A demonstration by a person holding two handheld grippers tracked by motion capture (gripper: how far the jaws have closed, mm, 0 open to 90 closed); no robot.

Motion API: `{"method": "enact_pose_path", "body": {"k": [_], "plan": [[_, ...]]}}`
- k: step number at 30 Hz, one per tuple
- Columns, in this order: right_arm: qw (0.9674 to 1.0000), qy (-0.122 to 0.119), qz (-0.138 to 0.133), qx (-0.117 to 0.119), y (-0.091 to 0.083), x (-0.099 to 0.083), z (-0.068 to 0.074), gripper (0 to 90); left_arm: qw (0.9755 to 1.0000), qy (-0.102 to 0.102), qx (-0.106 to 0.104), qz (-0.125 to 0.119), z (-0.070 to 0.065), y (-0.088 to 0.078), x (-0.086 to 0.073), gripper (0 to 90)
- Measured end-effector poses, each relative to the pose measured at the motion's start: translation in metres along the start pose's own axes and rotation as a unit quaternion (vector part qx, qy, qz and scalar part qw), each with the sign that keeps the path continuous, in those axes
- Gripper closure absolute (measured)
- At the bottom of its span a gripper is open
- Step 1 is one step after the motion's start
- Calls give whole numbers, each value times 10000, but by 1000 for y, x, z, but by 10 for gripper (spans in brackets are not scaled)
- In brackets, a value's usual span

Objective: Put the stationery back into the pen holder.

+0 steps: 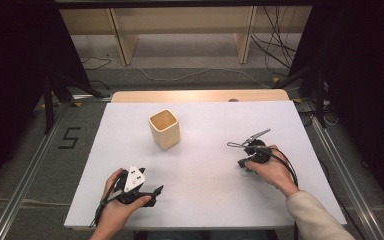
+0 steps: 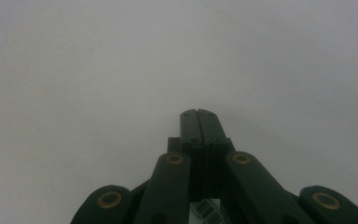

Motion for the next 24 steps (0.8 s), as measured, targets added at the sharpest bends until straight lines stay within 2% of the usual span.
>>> {"method": "enact_pose_path", "body": {"k": [9, 15, 24], "plan": [[9997, -99, 163, 136, -3, -10, 14, 900, 10000, 9, 7, -19, -1, -1, 0, 161], [9992, -182, 233, 274, -14, -24, 26, 900, 10000, 12, 12, -19, -1, -1, 0, 161], [9979, -282, 417, 411, -38, -47, 35, 900, 10000, 44, -8, -1, -1, -1, 0, 161]]}}
Point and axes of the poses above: each handheld gripper's, and its own axes: y roughly forward along the jaws, x roughly out of its top, z roughly to its left, the point moved 6 cm from there along y, roughly forward along the jaws, and after that the axes turned 15 degrees about -z, right-handed, at the moved point
